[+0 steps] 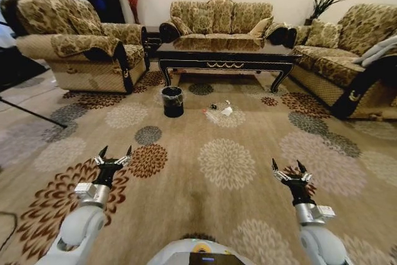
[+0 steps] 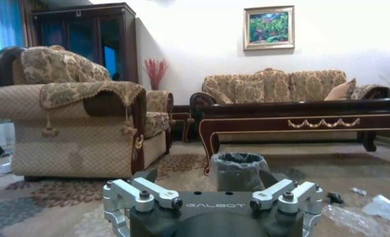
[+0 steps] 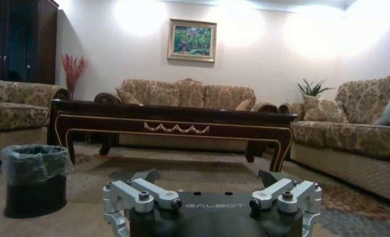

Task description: Move to the front of the table and pick up the trash from the floor, then place it into the trash bin.

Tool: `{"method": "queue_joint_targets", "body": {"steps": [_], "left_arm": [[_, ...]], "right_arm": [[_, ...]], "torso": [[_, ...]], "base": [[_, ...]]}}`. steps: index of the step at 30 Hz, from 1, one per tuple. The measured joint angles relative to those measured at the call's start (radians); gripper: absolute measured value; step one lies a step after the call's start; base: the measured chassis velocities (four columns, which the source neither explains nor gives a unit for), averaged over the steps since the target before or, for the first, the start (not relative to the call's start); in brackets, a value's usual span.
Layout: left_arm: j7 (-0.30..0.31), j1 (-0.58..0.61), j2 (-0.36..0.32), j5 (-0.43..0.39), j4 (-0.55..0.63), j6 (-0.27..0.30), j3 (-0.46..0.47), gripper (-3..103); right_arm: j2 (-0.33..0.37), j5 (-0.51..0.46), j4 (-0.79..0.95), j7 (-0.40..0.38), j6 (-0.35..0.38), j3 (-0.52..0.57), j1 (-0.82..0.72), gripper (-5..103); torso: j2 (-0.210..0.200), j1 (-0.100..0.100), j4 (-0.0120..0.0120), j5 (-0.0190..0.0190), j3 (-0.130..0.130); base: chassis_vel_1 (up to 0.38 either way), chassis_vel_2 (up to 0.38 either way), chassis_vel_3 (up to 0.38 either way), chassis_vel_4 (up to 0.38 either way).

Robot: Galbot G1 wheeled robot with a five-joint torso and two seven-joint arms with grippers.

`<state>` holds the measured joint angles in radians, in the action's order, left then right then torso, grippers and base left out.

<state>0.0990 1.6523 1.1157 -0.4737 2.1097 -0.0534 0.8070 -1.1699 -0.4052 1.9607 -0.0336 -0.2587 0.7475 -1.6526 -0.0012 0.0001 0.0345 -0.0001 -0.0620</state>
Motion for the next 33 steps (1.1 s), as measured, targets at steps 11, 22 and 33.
{"method": "queue_joint_targets", "body": {"steps": [11,22,33], "left_arm": [[-0.011,0.001,0.002,0.007,0.000,-0.004,-0.003,100],[-0.016,0.004,0.001,0.010,0.000,-0.004,-0.001,100],[-0.014,-0.004,-0.002,0.015,-0.016,0.006,0.002,100]], "right_arm": [[-0.003,0.006,-0.003,0.000,0.000,-0.003,-0.002,100],[0.002,0.008,-0.007,-0.003,0.000,-0.014,0.011,100],[-0.002,0.020,-0.007,-0.010,0.000,-0.024,0.008,100]], "torso": [[0.000,0.000,0.0000,0.0003,-0.003],[0.000,0.000,0.0001,0.0001,-0.005],[0.000,0.000,0.0000,0.0000,-0.007]], "base": [[-0.276,0.263,0.275,-0.264],[-0.259,0.282,0.270,-0.277],[-0.280,0.261,0.282,-0.267]]}}
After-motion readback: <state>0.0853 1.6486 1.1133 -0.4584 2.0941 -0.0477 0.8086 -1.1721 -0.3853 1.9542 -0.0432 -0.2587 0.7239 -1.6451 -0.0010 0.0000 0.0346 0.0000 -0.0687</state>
